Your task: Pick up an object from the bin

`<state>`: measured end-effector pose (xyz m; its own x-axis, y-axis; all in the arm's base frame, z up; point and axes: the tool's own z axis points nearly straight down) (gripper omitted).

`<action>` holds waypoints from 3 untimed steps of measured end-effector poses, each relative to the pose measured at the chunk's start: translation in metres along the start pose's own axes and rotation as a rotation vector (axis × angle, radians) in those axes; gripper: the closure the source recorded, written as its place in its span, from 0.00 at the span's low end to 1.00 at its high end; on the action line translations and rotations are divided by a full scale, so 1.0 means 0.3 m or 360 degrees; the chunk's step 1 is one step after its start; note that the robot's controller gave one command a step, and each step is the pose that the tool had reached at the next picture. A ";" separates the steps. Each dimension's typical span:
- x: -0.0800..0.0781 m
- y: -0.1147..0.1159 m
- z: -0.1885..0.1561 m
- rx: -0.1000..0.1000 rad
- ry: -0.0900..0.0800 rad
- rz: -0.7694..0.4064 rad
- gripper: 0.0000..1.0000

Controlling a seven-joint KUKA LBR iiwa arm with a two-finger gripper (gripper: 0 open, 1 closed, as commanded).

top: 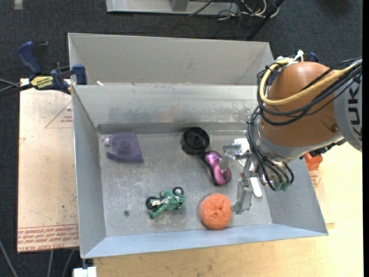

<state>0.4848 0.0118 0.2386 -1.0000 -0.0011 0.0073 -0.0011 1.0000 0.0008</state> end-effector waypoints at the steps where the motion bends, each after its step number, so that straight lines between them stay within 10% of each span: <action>1: -0.004 0.000 -0.014 0.0000 -0.0013 0.0000 0.00; 3: 0.020 -0.157 0.267 0.0002 -0.0010 -0.0577 0.00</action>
Offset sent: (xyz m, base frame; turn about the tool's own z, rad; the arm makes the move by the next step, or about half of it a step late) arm -0.0045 -0.0493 -0.1686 -0.4748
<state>0.4781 -0.0352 0.1584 -0.9347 -0.3555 0.0007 -0.3555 0.9347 0.0011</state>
